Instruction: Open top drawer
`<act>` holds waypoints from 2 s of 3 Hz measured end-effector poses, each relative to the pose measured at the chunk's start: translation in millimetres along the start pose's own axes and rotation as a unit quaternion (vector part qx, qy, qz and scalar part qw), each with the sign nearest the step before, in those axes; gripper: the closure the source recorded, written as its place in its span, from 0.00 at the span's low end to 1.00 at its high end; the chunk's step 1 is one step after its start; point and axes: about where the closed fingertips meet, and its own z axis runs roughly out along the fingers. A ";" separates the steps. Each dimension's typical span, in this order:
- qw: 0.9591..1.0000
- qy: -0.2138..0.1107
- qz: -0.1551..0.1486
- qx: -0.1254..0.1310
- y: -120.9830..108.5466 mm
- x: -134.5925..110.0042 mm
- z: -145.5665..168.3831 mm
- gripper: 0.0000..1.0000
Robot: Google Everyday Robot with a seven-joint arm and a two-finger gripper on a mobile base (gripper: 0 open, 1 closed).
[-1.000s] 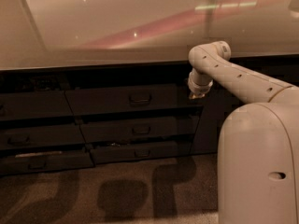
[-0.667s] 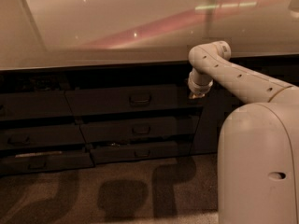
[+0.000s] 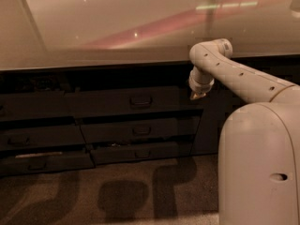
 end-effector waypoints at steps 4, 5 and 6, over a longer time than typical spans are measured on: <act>1.000 0.006 0.002 0.011 10.3 1.9 -11.7 1.00; 1.000 0.006 0.002 0.011 10.6 1.7 -13.7 1.00; 1.000 0.009 -0.003 0.010 23.8 0.6 -10.9 1.00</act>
Offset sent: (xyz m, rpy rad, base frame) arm -0.2007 0.0067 -0.1561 -0.2008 0.0605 0.1523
